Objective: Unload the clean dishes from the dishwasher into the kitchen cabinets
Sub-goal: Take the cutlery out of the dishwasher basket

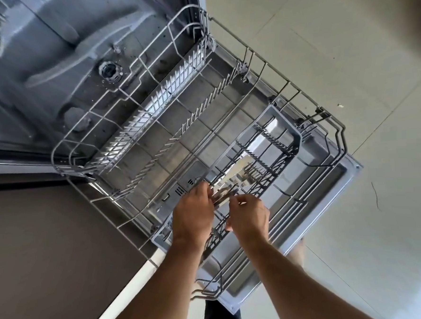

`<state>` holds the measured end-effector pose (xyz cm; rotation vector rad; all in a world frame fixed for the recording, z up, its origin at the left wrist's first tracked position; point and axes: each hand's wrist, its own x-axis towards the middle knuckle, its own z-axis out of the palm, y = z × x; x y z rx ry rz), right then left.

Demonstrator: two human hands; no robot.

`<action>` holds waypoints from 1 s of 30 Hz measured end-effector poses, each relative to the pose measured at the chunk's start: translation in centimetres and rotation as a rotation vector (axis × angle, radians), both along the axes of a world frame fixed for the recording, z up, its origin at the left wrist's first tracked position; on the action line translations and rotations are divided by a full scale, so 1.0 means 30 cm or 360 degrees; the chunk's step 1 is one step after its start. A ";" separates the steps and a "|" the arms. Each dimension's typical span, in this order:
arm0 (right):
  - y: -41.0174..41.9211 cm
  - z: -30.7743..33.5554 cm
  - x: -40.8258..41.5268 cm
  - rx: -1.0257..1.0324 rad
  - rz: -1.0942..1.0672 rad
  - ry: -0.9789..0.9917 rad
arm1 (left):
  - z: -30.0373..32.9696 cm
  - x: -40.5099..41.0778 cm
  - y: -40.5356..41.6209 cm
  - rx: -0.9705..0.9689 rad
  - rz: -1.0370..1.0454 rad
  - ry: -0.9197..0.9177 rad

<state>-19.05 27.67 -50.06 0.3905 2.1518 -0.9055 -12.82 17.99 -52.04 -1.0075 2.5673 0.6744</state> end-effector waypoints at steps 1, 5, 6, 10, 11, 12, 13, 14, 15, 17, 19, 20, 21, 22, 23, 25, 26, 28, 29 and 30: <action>0.001 -0.003 -0.001 0.0004 -0.0006 0.0000 | 0.004 0.001 -0.002 0.0007 -0.0010 -0.0006; 0.001 -0.018 0.002 0.0029 0.0012 0.0006 | 0.022 -0.001 -0.004 0.0029 0.0005 0.0010; 0.001 -0.023 0.004 0.0027 0.0021 0.0026 | 0.025 -0.002 -0.003 0.0055 0.0041 0.0031; 0.004 -0.023 0.009 -0.0033 0.0026 0.0118 | 0.025 0.000 0.001 0.0119 0.0154 0.0124; 0.005 -0.022 0.009 -0.0047 0.0035 0.0135 | 0.025 0.002 0.005 0.0122 0.0155 0.0157; 0.007 -0.021 0.009 -0.0062 0.0042 0.0153 | 0.028 0.006 0.012 0.0126 0.0154 0.0192; 0.008 -0.019 0.009 -0.0084 0.0039 0.0160 | 0.034 0.009 0.020 0.0126 0.0165 0.0229; 0.007 -0.016 0.010 -0.0109 0.0031 0.0161 | 0.041 0.012 0.029 0.0118 0.0199 0.0254; 0.004 -0.013 0.009 -0.0128 0.0023 0.0159 | 0.047 0.014 0.037 0.0114 0.0252 0.0263; -0.003 -0.011 0.009 -0.0155 0.0016 0.0151 | 0.046 0.023 0.053 0.0141 0.0367 0.0260; -0.012 -0.012 0.013 -0.0172 0.0015 0.0125 | 0.043 0.034 0.071 0.0280 0.0536 0.0332; -0.017 -0.015 0.014 -0.0192 -0.0004 0.0100 | 0.041 0.039 0.082 0.0369 0.0639 0.0389; -0.022 -0.020 0.013 -0.0221 -0.0036 0.0074 | 0.039 0.043 0.091 0.0438 0.0722 0.0446; -0.023 -0.029 0.013 -0.0243 -0.0065 0.0046 | 0.037 0.050 0.103 0.0499 0.0786 0.0494; -0.022 -0.039 0.011 -0.0254 -0.0089 0.0010 | 0.040 0.056 0.113 0.0577 0.0851 0.0534; -0.013 -0.045 0.004 -0.0285 -0.0135 -0.0104 | 0.043 0.069 0.127 0.0806 0.0982 0.0608; -0.003 -0.050 0.003 -0.0324 -0.0151 -0.0157 | 0.042 0.072 0.130 0.0929 0.1042 0.0635; 0.020 -0.052 -0.001 -0.0390 -0.0138 -0.0206 | 0.055 0.083 0.133 0.1152 0.1169 0.0676; 0.028 -0.044 -0.005 -0.0411 -0.0117 -0.0207 | 0.070 0.088 0.131 0.1239 0.1224 0.0704; 0.035 -0.036 -0.007 -0.0439 -0.0100 -0.0220 | 0.084 0.091 0.130 0.1313 0.1267 0.0719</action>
